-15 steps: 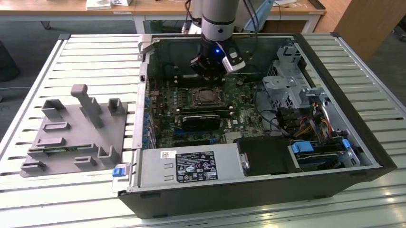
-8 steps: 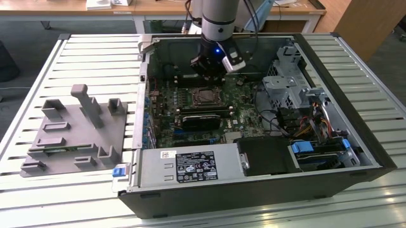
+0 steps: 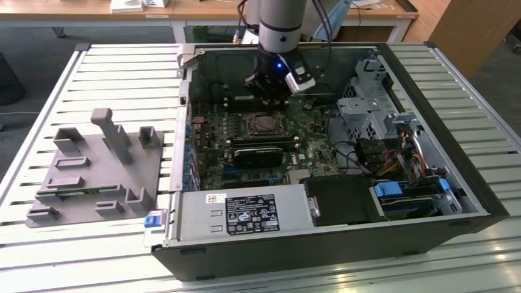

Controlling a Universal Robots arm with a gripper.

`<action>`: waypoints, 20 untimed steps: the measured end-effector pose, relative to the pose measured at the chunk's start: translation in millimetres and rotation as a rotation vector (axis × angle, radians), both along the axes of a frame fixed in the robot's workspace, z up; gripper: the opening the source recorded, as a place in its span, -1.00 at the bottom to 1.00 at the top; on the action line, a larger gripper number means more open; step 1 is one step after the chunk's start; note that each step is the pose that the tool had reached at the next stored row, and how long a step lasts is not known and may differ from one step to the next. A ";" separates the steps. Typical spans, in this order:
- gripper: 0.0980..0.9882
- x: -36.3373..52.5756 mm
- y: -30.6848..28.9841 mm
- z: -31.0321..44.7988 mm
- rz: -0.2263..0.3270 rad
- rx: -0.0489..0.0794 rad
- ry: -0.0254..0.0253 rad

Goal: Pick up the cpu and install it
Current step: 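Install the first cpu locking lever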

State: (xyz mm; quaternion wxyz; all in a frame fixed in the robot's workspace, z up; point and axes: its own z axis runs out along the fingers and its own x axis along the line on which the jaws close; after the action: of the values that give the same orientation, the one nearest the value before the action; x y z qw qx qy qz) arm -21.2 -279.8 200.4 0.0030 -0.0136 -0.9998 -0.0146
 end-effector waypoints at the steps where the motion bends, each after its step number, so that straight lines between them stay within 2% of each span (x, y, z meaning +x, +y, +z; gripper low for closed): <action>1: -0.98 0.0 -0.1 -0.6 0.000 -0.005 0.0003; 4: -0.98 0.2 0.3 -3.2 0.000 -0.014 0.0002; 7: -0.98 0.3 0.6 -4.0 0.000 -0.016 0.0004; 10: -0.98 0.4 0.9 -4.2 0.000 0.008 0.0003; 12: -0.98 0.4 1.1 -3.4 0.000 0.017 -0.0001; 17: -0.98 0.4 1.0 11.9 0.000 0.017 0.0001; 20: -0.98 0.4 -0.8 12.7 0.000 0.017 0.0002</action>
State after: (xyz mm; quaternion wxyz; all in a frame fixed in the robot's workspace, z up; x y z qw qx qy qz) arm -20.9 -280.7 213.1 0.0032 -0.0135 -0.9996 -0.0230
